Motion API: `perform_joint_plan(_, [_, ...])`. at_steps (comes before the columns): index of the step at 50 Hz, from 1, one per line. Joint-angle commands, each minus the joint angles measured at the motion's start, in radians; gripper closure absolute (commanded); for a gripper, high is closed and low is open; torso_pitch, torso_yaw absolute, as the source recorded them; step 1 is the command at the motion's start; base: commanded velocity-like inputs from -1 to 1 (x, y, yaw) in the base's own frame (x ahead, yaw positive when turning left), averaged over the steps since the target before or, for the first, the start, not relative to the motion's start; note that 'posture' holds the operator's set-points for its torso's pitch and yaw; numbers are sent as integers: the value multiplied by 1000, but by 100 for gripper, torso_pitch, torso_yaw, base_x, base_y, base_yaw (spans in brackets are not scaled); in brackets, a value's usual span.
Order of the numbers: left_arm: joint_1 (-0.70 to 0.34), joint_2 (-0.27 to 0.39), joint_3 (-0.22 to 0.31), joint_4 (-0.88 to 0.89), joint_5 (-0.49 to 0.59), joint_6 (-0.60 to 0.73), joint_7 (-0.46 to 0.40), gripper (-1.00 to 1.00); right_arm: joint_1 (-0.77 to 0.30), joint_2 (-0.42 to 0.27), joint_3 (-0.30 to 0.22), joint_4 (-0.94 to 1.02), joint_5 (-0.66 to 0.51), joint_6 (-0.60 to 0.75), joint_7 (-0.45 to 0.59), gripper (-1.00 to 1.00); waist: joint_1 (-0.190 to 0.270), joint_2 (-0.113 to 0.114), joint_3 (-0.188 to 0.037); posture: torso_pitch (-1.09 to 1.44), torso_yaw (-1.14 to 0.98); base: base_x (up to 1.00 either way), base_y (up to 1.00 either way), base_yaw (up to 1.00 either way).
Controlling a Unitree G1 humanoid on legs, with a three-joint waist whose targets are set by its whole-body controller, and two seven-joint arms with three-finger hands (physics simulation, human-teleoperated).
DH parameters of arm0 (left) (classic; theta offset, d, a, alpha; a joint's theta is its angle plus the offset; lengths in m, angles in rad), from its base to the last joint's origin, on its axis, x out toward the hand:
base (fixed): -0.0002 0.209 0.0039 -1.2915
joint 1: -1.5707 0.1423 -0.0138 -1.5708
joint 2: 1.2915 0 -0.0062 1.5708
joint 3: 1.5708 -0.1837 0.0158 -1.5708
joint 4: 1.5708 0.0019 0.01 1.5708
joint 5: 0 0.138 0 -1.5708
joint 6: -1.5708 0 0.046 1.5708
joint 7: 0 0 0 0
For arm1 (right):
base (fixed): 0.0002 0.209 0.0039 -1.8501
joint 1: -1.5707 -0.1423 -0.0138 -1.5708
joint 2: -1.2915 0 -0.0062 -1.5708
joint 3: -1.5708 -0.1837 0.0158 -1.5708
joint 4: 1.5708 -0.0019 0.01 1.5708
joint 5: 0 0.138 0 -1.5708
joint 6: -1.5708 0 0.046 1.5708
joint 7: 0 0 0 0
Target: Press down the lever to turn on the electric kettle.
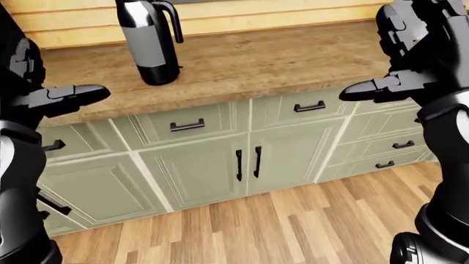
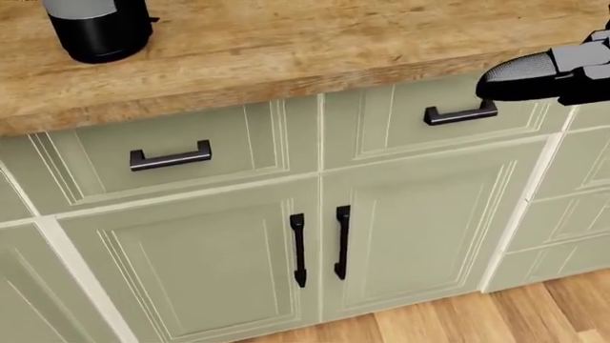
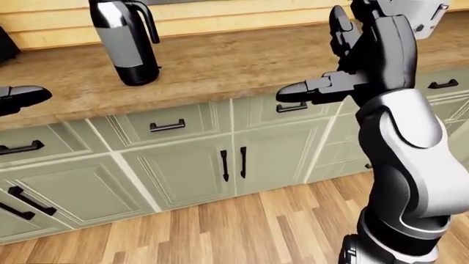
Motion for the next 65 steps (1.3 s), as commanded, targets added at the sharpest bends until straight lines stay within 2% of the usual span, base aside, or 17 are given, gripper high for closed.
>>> perform_joint_plan(1, [-20,19,18,-18,4,-25,3,-100,-23,-7,-3,-17,3,-23,2,-100,1,7,-16,0,0,13,11,0])
perform_joint_plan(3, [-19,19,18,-19,4,-25,3,-100,-24,-8,-4,-17,4,-23,2,-100,-2,80,-39,0,0,14,11,0])
perform_joint_plan(4, [-18,18,18,-20,4,-26,2,-100,-22,-7,-4,-17,4,-24,2,-100,7,34,-28,0,0,15,10,0])
perform_joint_plan(12, [-19,19,19,-19,3,-24,3,-100,-19,-7,-3,-17,2,-26,5,-100,14,-16,-15,0,0,15,11,0])
perform_joint_plan(16, [-17,19,20,-19,3,-25,2,-100,-22,-8,-3,-17,2,-24,5,-100,21,-103,-32,0,0,16,11,0])
perform_joint_plan(17, [-18,20,21,-20,2,-23,2,-100,-23,-8,-3,-16,2,-24,5,-100,13,-63,-26,0,0,16,12,0])
perform_joint_plan(25, [-22,22,19,-16,2,-24,3,-100,-34,-9,3,-11,1,-22,5,-100,6,-31,-17,0,0,16,11,0])
perform_joint_plan(29, [-23,24,20,-15,0,-23,5,-100,-35,-10,2,-11,1,-21,7,-100,-4,75,-39,0,0,16,13,0])
perform_joint_plan(30, [-24,24,20,-15,0,-22,5,-100,-35,-10,2,-12,1,-20,6,-100,6,36,-31,0,0,16,16,0])
perform_joint_plan(37, [-21,22,19,-13,0,-26,5,-100,-32,-6,1,-14,0,-19,2,-100,12,-8,-19,0,0,16,16,0])
perform_joint_plan(42, [-23,25,21,-18,-5,-20,8,-100,-32,-6,0,-17,3,-15,2,-100,20,-97,-24,0,0,16,17,0])
perform_joint_plan(43, [-22,25,21,-17,-5,-21,8,-100,-32,-6,0,-17,4,-15,2,-100,10,-57,-26,0,0,16,17,0])
perform_joint_plan(45, [-22,24,21,-16,-4,-22,8,-100,-29,-6,0,-21,5,-14,2,-100,11,-79,-30,0,0,16,17,0])
perform_joint_plan(51, [-20,24,22,-16,-4,-23,8,-100,-29,-5,1,-19,4,-16,3,-100,4,-28,-18,0,0,16,18,0])
perform_joint_plan(55, [-19,23,21,-16,-4,-24,9,-100,-29,-5,1,-21,5,-14,3,-100,-10,84,-65,0,0,16,18,0])
perform_joint_plan(57, [-21,24,21,-15,-5,-23,9,-100,-31,-5,0,-19,6,-14,3,-100,4,57,-18,0,0,16,18,0])
perform_joint_plan(65, [-20,27,24,-14,-8,-22,9,-100,-30,-5,2,-22,5,-13,2,-100,16,-32,-18,0,0,16,18,0])
